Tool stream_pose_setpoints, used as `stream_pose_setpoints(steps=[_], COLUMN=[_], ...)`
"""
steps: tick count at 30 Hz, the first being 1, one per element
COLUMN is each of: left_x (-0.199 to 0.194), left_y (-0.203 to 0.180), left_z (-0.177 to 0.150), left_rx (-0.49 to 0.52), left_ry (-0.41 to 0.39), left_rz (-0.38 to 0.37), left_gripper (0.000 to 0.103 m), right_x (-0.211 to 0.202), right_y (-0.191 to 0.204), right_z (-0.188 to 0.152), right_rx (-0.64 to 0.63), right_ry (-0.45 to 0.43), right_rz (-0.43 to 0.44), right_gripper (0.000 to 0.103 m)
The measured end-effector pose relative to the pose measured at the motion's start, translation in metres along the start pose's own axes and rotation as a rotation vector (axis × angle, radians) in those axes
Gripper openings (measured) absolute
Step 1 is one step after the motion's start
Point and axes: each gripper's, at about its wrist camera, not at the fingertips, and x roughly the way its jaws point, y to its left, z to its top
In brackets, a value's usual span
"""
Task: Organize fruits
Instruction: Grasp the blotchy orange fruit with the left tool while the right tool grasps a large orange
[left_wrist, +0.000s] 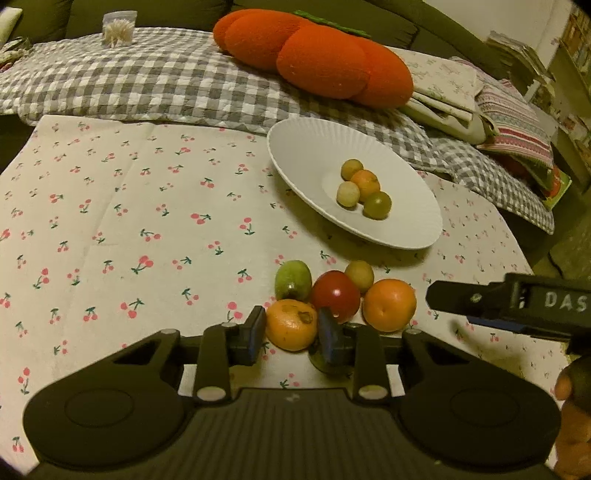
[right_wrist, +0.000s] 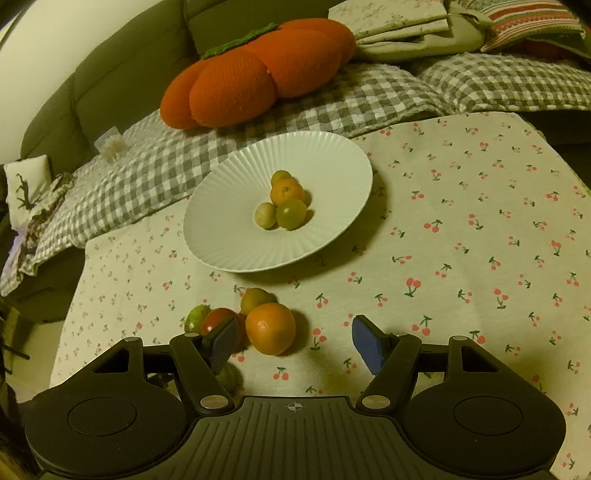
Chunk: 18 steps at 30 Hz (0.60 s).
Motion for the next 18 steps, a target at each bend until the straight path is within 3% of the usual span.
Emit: stream_pose_setpoints(steps=[8, 18], left_x=[-0.011, -0.017], left_y=[0.013, 0.015], left_z=[0.007, 0.008], left_rx=[-0.063, -0.073], left_ry=[-0.005, -0.003], left_rz=[0.02, 0.031], left_gripper=[0.028, 0.028], right_x=[0.015, 0.035], right_y=[0.005, 0.004], right_z=[-0.002, -0.002], right_rx=[-0.009, 0.071], right_ry=[0.019, 0.061], right_rz=[0.019, 0.074], right_gripper=[0.069, 0.068])
